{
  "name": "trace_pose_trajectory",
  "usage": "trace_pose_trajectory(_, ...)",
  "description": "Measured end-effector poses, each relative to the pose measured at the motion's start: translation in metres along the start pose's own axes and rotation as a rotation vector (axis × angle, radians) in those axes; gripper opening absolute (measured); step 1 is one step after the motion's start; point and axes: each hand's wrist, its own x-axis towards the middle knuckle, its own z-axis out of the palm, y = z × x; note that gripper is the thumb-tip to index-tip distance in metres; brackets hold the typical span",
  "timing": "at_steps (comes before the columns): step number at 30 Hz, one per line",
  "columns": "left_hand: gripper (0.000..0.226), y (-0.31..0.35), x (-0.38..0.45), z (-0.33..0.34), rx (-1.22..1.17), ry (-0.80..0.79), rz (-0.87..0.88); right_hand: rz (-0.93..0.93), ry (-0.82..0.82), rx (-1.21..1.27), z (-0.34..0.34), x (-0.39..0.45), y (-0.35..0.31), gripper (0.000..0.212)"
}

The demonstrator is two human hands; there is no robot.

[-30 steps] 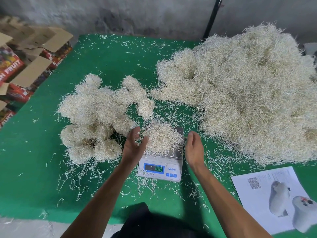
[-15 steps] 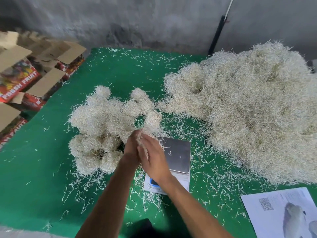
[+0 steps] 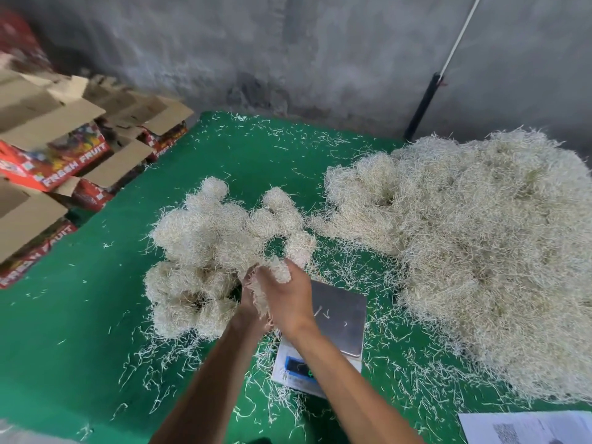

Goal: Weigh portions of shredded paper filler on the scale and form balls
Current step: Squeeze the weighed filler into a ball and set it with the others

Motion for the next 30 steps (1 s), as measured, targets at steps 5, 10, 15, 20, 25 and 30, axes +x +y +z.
trace_pose_trajectory(5,0.066,0.009,-0.033,0.031,0.229,-0.026,0.235,-0.221,0.064,-0.117,-0.020,0.012,0.002,0.041)
trace_pose_trajectory(10,0.048,0.006,-0.014,0.017,0.287,0.126,0.354,-0.496,-0.286,-0.651,-0.041,0.004,0.051,0.053)
trace_pose_trajectory(15,0.043,-0.005,-0.023,0.035,0.588,0.054,0.461,-0.368,-0.045,-0.453,-0.027,0.021,0.020,0.052)
trace_pose_trajectory(20,0.012,0.014,-0.005,-0.023,0.551,0.332,0.309,-0.644,-0.307,-0.648,-0.033,0.008,0.051,0.047)
trace_pose_trajectory(25,0.045,-0.001,-0.017,-0.021,0.963,0.028,0.243,-0.567,-0.193,-0.581,-0.014,0.029,0.046,0.041)
trace_pose_trajectory(30,0.019,0.026,-0.021,-0.035,0.818,0.213,0.419,-0.760,-0.316,-0.648,0.009,0.012,0.061,0.045)
